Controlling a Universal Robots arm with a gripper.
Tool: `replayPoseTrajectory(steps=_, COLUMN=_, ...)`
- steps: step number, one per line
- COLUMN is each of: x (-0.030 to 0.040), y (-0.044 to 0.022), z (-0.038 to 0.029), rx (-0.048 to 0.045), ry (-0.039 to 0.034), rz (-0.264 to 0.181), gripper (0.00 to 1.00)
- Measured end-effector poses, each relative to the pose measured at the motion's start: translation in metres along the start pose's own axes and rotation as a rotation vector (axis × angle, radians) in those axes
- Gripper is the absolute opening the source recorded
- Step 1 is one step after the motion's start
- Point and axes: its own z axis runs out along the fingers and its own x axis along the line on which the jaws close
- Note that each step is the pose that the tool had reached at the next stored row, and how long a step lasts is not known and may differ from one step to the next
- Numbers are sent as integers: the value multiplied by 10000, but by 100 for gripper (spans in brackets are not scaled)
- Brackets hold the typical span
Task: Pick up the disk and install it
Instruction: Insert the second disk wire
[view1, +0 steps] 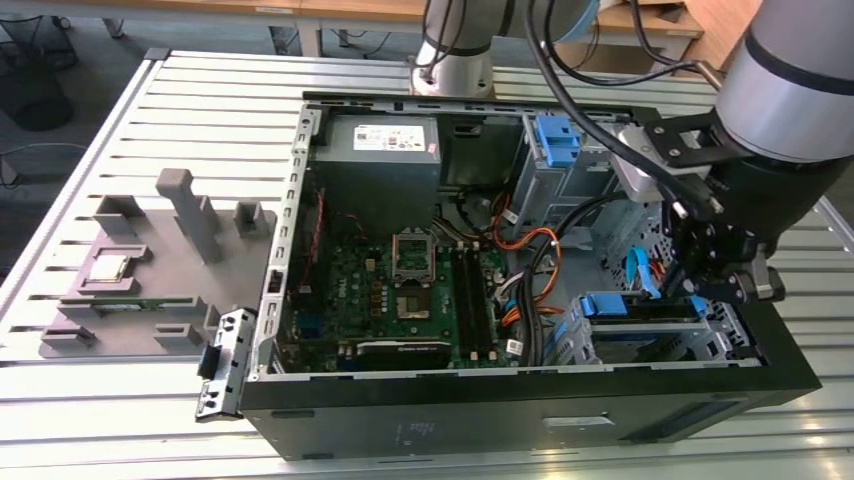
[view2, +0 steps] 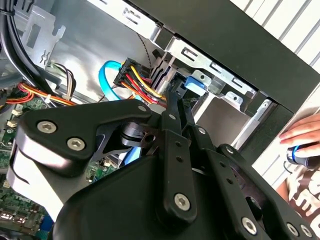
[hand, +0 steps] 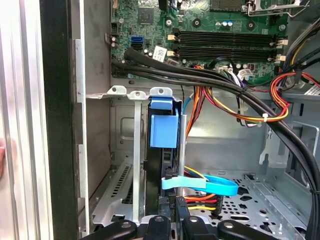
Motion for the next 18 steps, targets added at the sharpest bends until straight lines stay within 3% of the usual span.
replayPoseTrajectory(steps=7, x=44, y=2, z=1, rx=4, ry=-151, rz=28, gripper=17)
replayPoseTrajectory(steps=18, x=55, y=3, z=9, rx=4, ry=-161, rz=333, gripper=17)
